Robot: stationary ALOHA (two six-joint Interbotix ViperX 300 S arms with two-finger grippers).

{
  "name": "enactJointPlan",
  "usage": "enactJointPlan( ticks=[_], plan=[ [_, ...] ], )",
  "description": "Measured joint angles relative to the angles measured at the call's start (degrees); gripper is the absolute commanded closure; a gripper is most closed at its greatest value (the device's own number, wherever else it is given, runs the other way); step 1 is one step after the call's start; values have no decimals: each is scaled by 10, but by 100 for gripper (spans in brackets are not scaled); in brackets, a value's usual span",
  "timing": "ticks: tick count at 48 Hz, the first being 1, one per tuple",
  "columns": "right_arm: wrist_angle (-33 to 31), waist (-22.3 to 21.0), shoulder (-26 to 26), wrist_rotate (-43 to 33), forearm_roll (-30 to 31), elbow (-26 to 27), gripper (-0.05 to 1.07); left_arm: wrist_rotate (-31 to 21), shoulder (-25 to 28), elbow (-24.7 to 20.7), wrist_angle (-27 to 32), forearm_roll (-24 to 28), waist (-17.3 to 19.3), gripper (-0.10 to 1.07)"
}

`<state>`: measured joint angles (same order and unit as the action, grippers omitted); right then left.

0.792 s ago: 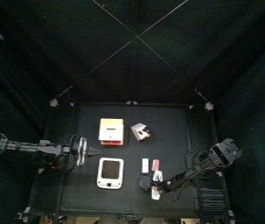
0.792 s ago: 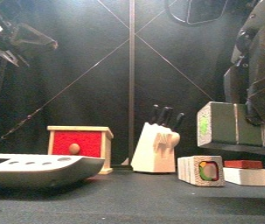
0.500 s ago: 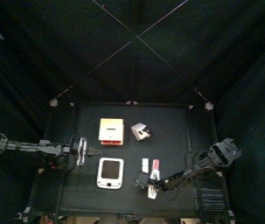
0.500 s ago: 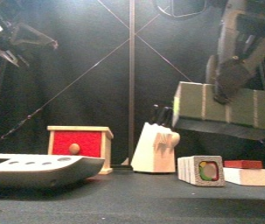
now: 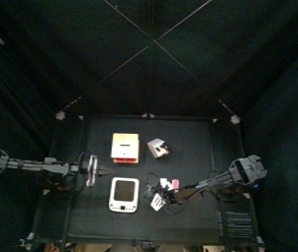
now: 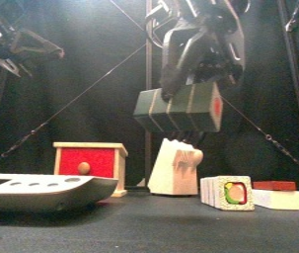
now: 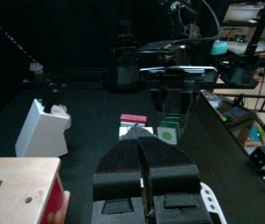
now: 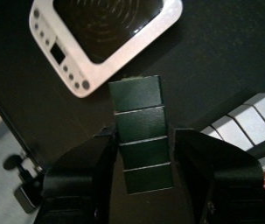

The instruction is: Put green sushi roll on stove to cut

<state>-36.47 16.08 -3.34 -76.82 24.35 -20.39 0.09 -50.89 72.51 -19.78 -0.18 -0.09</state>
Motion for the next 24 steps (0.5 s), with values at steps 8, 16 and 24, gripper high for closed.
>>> enactJointPlan(
  ticks=[8, 16, 24],
  plan=[
    [-2, -7, -23, -129, 44, 16, 47, 0, 0, 2, 0, -1, 1, 99],
    [-2, -7, -46, -283, 133, 33, 46, 0, -1, 2, 0, -1, 3, 99],
    [-29, -4, -70, -457, 243, 48, 46, 0, -1, 3, 0, -1, 3, 99]
  ],
)
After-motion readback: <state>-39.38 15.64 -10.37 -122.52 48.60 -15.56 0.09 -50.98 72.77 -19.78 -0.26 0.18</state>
